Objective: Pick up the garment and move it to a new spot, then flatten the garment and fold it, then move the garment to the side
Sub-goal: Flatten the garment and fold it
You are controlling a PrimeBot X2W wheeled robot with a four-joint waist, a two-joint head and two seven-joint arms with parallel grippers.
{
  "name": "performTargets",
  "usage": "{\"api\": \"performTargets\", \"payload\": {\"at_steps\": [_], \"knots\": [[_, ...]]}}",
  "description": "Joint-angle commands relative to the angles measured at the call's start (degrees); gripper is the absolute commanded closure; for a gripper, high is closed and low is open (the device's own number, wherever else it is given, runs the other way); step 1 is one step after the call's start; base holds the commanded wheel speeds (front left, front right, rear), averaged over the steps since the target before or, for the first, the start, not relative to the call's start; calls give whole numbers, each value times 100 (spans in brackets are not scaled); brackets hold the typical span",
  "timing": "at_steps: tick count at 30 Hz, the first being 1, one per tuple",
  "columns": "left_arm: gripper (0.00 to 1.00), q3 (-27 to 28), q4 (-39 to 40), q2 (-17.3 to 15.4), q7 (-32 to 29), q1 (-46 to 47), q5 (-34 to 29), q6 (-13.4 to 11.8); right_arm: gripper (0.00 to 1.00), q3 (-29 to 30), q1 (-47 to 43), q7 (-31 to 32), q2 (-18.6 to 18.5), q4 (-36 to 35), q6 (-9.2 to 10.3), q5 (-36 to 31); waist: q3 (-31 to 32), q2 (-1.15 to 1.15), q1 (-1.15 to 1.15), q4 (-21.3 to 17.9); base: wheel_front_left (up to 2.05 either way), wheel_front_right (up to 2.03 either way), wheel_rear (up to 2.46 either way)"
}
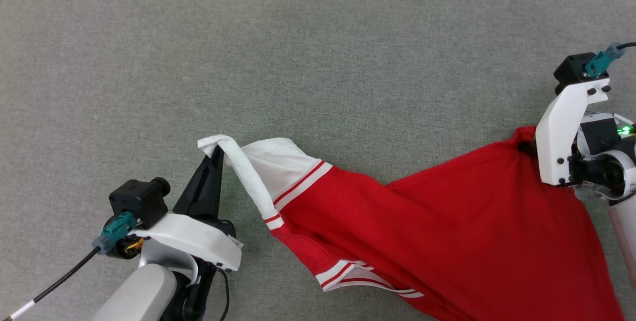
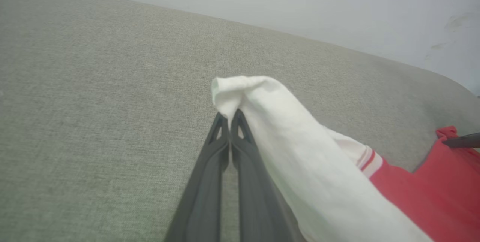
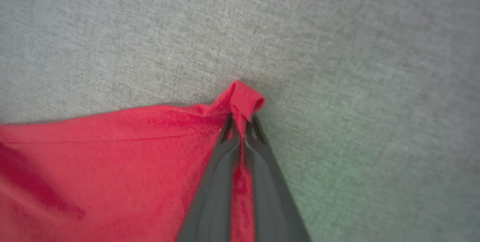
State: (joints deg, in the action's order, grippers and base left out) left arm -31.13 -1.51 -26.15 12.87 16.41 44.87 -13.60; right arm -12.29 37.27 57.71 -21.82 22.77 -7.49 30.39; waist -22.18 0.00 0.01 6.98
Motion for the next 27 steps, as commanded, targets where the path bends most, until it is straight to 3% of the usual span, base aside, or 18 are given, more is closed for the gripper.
{"api": "performTargets", "payload": {"at_steps": [1, 11, 17, 27], "knots": [[100, 8, -33, -3, 26, -3, 12, 37, 100, -163, -180, -84, 52, 206, 0, 59, 109, 0, -1, -34, 0, 0, 0], [100, 166, -235, -364, -96, 324, -34, 136, 100, 375, 141, -1508, 61, 26, 1, -107, 1073, 0, -1, -312, 0, 0, 0], [100, 337, -568, -555, -280, 938, 0, 275, 100, 767, 195, -1869, 184, 1, 2, -376, 1627, 0, -1, -548, 0, 0, 0], [100, 311, -1958, -321, -818, 2830, -18, 693, 100, 1073, 847, -2257, 304, 293, 2, -827, 1738, 0, -1, -844, 0, 0, 0]]}}
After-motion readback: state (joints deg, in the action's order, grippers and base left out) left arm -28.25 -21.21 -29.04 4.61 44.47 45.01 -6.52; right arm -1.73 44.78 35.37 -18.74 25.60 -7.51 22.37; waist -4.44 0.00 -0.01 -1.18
